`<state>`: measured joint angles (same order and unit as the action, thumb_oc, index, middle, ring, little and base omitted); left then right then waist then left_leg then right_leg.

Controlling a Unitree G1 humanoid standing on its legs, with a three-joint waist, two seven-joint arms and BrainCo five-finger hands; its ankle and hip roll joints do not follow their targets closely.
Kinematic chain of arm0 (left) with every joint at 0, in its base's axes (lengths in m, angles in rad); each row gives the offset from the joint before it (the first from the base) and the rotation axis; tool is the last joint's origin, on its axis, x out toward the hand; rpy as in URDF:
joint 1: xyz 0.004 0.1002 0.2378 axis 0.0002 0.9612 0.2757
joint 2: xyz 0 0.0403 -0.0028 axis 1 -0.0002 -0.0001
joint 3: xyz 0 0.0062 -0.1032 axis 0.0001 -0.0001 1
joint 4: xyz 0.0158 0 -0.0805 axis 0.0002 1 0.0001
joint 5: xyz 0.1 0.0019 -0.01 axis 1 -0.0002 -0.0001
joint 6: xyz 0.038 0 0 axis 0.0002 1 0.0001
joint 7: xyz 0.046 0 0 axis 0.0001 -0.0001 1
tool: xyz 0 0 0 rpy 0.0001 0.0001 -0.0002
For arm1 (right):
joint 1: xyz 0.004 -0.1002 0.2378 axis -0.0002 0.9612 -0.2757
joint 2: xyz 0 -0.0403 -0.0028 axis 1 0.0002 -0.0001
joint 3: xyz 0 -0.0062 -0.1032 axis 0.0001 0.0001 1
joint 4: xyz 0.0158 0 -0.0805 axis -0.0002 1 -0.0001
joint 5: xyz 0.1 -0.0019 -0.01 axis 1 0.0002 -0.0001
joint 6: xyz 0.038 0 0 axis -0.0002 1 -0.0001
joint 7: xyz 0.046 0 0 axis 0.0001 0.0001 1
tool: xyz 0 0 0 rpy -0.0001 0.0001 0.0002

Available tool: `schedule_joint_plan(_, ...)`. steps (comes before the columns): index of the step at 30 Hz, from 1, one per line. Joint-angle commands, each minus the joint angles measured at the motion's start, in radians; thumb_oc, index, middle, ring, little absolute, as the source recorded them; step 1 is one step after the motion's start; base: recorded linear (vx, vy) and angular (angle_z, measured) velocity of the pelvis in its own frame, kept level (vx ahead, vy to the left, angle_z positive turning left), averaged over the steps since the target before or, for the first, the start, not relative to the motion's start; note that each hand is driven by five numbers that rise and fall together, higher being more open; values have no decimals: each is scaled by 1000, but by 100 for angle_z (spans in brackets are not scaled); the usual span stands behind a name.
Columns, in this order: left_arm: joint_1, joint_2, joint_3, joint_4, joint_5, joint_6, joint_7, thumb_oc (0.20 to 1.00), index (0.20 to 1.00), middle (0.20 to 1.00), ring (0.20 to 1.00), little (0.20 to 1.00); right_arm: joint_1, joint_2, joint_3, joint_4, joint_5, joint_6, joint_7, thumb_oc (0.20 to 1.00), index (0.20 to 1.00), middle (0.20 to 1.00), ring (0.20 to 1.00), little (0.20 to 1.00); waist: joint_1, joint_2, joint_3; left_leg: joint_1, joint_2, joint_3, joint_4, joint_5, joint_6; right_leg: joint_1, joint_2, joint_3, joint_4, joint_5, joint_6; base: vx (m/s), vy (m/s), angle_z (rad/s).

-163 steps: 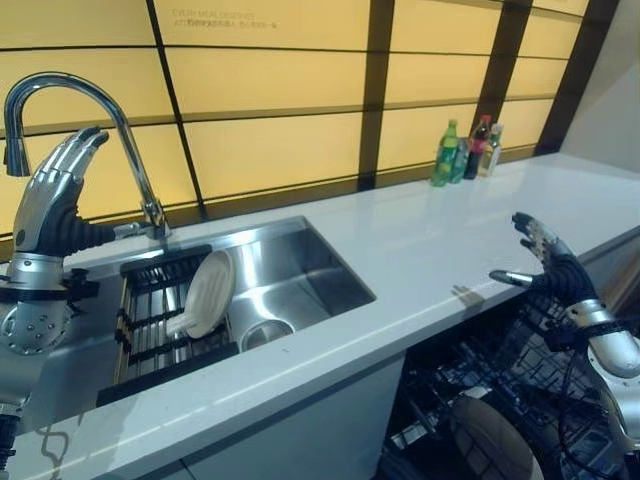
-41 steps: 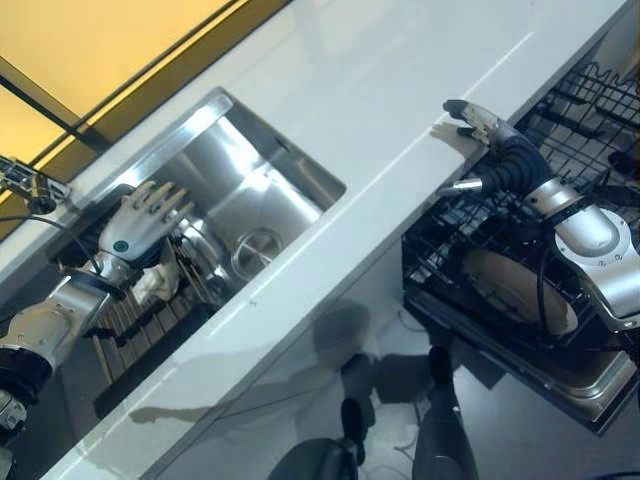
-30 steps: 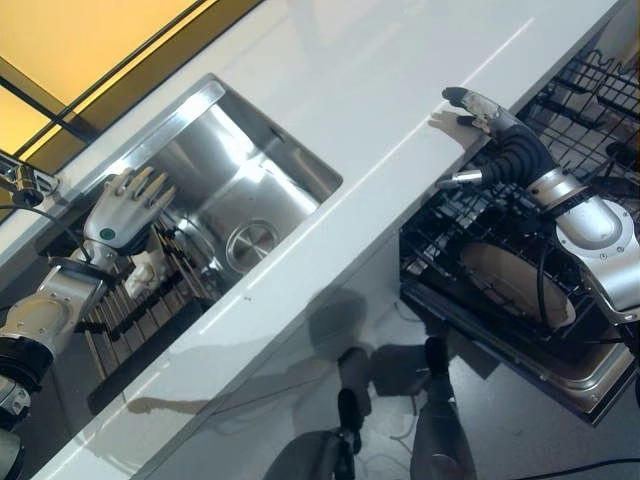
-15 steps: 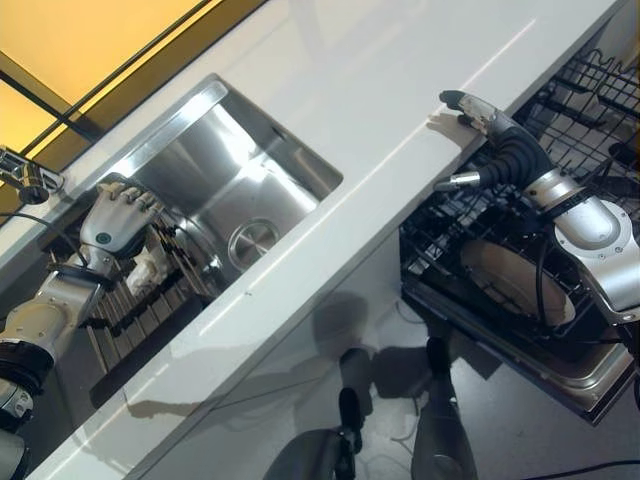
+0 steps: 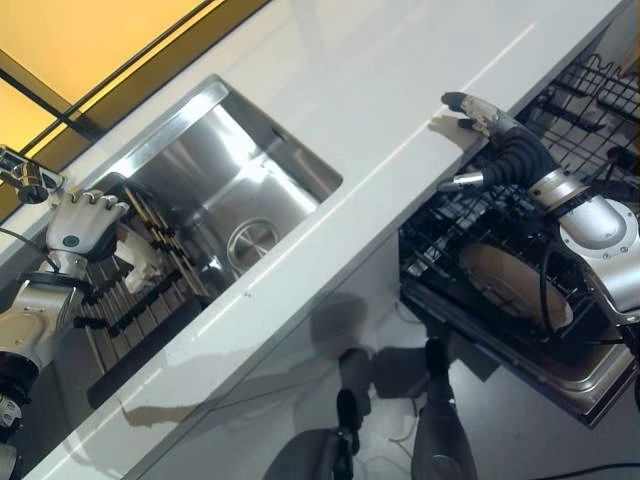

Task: Pick up plates and place into dishwasher.

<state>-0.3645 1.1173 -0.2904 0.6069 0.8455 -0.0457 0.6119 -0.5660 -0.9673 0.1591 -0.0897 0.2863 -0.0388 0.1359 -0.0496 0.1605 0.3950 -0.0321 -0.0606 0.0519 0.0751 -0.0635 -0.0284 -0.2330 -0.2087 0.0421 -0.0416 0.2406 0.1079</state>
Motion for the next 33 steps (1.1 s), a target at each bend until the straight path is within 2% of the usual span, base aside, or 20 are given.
schedule_joint_plan(1,75,46,48,16,-53,32,62,200,200,200,200,200,75,-6,-95,-70,20,-22,6,1000,1000,1000,1000,1000,25,-3,-64,-57,30,-69,-27,46,-23,-2,-106,-32,191,-184,91,30,-55,0)
schedule_joint_plan(4,93,48,86,1,-103,80,110,200,200,200,200,200,97,4,-108,-74,28,-27,12,1000,1000,1000,1000,1000,31,-9,-89,-31,34,-72,-43,42,-23,25,-106,-44,181,-193,93,39,-69,3)
schedule_joint_plan(10,123,19,166,-22,-179,124,190,200,200,200,200,200,127,34,-128,-76,31,-33,17,1000,1000,1000,1000,1000,41,-27,-123,0,42,-83,-63,41,-24,61,-101,-61,172,-207,93,19,-83,2)
schedule_joint_plan(12,138,6,205,-38,-225,115,227,200,200,200,200,200,147,48,-139,-82,34,-34,15,1000,1000,1000,1000,1000,47,-38,-140,16,50,-86,-74,41,-26,79,-95,-70,166,-213,90,28,-112,1)
schedule_joint_plan(16,169,-26,270,-82,-224,90,265,200,200,200,200,200,195,76,-172,-94,35,-44,13,1000,1000,1000,1000,1000,58,-55,-169,35,63,-93,-89,42,-29,106,-84,-87,155,-220,87,24,-132,1)
schedule_joint_plan(23,223,-33,342,-147,-221,81,277,200,200,200,200,200,288,110,-213,-114,63,-79,21,1000,1000,1000,1000,1000,62,-77,-220,64,82,-95,-103,43,-33,142,-66,-95,142,-224,83,24,-118,3)
schedule_joint_plan(29,260,-30,411,-175,-317,20,316,200,200,200,200,200,329,132,-222,-128,99,-135,5,1000,1000,1000,1000,1000,71,-93,-251,84,99,-96,-119,41,-36,175,-48,-103,121,-231,81,9,-136,5)
schedule_joint_plan(33,259,-76,462,-273,-379,-101,315,200,200,200,200,200,311,174,-207,-165,114,-222,-17,1000,1000,1000,1000,1000,98,-113,-273,97,110,-108,-126,37,-35,213,-32,-120,99,-238,77,-21,-191,6)
